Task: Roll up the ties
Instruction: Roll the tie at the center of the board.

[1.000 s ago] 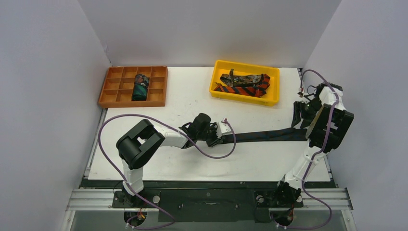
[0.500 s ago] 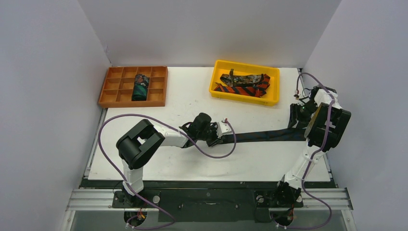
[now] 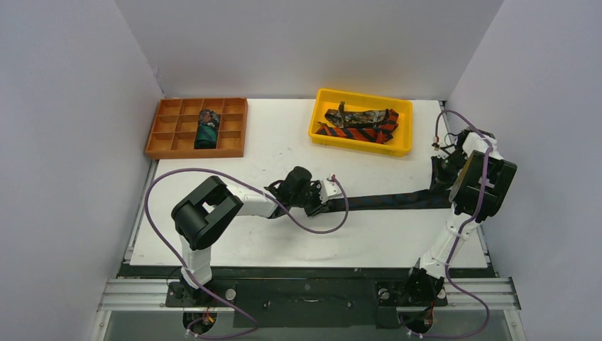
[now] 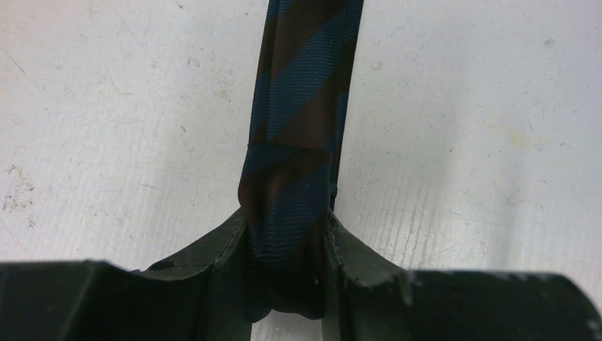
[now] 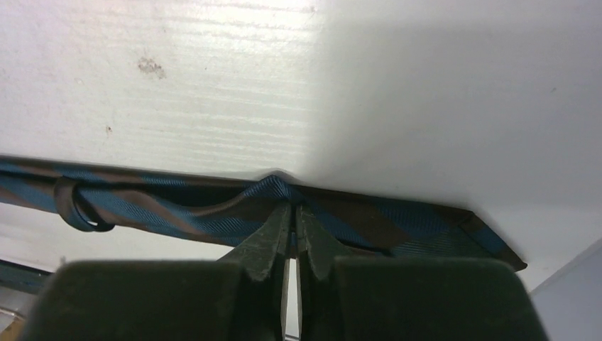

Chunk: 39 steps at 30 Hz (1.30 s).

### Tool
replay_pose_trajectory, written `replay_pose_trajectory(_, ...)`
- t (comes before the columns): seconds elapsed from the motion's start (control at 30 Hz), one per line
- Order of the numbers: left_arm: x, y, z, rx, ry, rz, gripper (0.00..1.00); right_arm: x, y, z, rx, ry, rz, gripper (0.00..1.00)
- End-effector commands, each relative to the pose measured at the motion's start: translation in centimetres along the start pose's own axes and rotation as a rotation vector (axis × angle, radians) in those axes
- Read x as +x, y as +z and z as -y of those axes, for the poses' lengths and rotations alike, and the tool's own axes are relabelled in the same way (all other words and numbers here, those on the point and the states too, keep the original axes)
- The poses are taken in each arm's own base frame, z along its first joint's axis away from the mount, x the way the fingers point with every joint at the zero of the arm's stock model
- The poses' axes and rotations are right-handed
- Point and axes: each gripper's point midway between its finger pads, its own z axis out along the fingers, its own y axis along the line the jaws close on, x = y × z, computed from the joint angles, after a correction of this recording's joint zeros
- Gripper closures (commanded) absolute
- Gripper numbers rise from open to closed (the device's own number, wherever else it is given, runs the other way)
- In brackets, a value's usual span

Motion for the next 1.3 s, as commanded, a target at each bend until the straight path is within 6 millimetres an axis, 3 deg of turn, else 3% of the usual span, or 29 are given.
replay_pose_trajectory(0.0, 10.1, -1.7, 3.0, 0.061, -0.129, -0.327, 1.0, -0.4, -3.1, -0.8, -0.005, -0.057, 0.033, 1.0)
replay_pose_trajectory(0.1, 10.1, -1.7, 3.0, 0.062, -0.129, -0.327, 1.0, 0.2, -5.2, -1.1, -0.001, -0.066, 0.048, 1.0)
replay_pose_trajectory(0.23, 10.2, -1.7, 3.0, 0.064, -0.131, -0.329, 1.0, 1.5, -6.5, -0.9, 0.021, -0.082, 0.035, 1.0)
replay_pose_trajectory(0.37, 10.1, -1.7, 3.1, 0.071, -0.131, -0.329, 1.0, 3.4, -5.5, -0.2, 0.059, -0.089, -0.025, 1.0)
replay_pose_trajectory(0.47, 10.1, -1.7, 3.2, 0.077, -0.133, -0.329, 1.0, 4.8, -3.6, 0.7, 0.094, -0.075, -0.071, 1.0)
replay_pose_trajectory(0.6, 10.0, -1.7, 3.6, 0.101, -0.139, -0.326, 1.0, 4.1, -1.4, 2.0, 0.161, -0.074, -0.051, 1.0)
replay_pose_trajectory(0.7, 9.8, -1.7, 4.0, 0.121, -0.14, -0.322, 1.0, 2.2, -0.5, 3.0, 0.195, -0.052, -0.012, 1.0)
replay_pose_trajectory(0.9, 9.8, -2.2, 5.5, 0.172, -0.134, -0.321, 1.0, -0.5, -1.1, 4.4, 0.244, -0.054, 0.045, 1.0)
replay_pose_trajectory(1.27, 10.2, -2.2, 5.4, 0.166, -0.138, -0.336, 1.0, -1.1, -4.9, 0.4, 0.101, -0.114, 0.106, 1.0)
